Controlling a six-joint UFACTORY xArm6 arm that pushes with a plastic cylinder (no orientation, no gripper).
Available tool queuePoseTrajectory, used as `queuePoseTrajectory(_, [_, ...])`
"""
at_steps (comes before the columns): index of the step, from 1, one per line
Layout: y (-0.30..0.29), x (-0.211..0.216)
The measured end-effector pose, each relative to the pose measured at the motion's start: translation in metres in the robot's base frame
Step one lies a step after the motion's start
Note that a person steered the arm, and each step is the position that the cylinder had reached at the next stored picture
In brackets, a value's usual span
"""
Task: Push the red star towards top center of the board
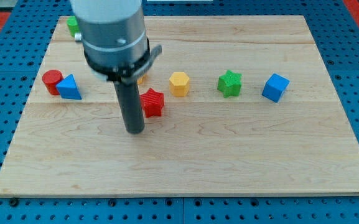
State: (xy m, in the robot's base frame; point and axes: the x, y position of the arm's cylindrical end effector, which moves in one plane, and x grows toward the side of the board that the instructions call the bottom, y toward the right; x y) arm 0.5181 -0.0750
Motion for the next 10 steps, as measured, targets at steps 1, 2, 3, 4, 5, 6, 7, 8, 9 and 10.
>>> queuePoseTrajectory(1, [0.015,-0.019])
queuePoseTrajectory(2, [0.010,-0.071])
queuePoseTrajectory(3, [0.007,-0.119])
queuePoseTrajectory(4, [0.033,-0.143])
queuePoseTrajectory(5, [0.078,-0.160])
queuePoseTrajectory(6, [0.123,-0.175])
queuePoseTrajectory(7, [0.102,-0.195])
queuePoseTrajectory(8, [0.088,-0.223])
queuePoseTrajectory(9, [0.105,-0.241])
queuePoseTrajectory(10, [0.098,-0.253])
